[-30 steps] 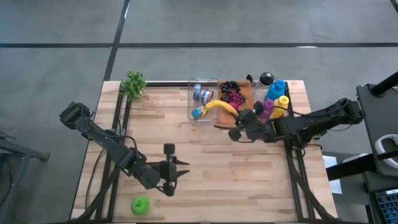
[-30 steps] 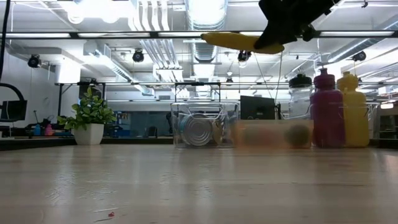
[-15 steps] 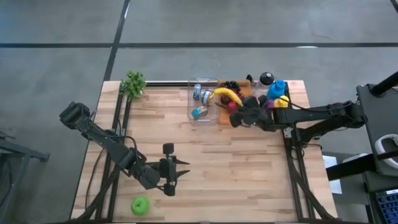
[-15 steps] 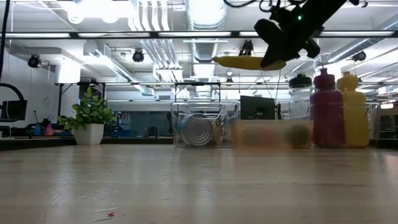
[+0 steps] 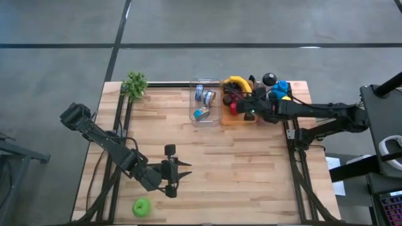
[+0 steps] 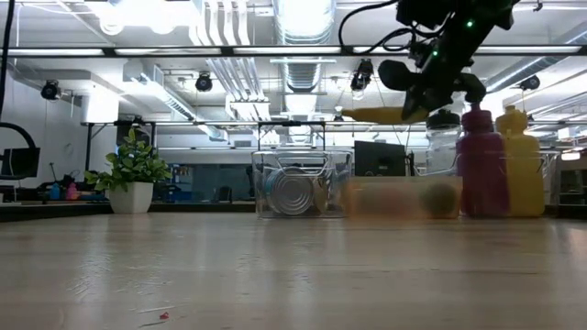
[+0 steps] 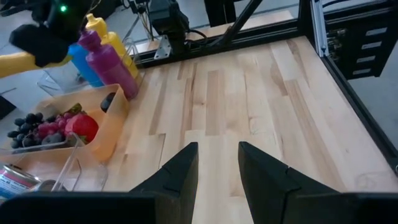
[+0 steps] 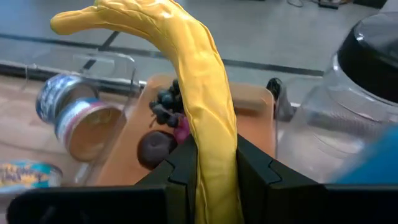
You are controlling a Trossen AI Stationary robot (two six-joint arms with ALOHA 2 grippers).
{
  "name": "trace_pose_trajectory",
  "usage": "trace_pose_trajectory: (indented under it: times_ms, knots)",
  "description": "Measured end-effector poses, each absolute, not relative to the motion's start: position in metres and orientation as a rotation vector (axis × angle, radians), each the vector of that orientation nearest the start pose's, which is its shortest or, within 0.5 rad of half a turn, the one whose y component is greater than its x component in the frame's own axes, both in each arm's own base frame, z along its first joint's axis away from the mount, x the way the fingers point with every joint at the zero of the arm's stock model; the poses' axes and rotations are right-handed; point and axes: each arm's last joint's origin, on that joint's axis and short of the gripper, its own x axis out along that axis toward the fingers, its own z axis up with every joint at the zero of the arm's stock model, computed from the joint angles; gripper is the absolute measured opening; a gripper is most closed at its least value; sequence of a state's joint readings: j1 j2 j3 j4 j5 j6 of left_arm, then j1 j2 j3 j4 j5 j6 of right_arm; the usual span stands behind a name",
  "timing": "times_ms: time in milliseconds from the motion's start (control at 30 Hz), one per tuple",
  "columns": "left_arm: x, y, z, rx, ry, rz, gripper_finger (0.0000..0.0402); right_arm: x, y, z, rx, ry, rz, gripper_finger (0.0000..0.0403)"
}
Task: Pick & Place Food Item
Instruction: Put the yellow banana into the orange bin
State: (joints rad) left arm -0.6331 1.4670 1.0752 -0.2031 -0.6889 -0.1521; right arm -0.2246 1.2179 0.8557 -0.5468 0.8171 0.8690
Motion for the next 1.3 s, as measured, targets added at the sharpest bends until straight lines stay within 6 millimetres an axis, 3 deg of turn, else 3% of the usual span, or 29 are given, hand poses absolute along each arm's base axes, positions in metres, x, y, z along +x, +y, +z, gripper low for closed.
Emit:
trace_pose_trajectory:
  times_ms: [367, 600, 1300]
  knots:
    - [0.266, -0.172, 0.277, 0.234, 0.467, 0.087, 0.0118, 0.241, -0.081, 0.234, 0.563, 0.353, -1.329, 0.0066]
    - [0.266, -0.172, 0.277, 0.243, 0.471, 0.085, 0.0118, 0.243, -0.080, 0.225, 0.637, 0.396, -1.288, 0.0066]
    - [0.267, -0.171, 0.276, 0.234, 0.471, 0.090, 0.0118, 0.246, -0.081, 0.215, 0.627, 0.392, -1.335, 0.0066]
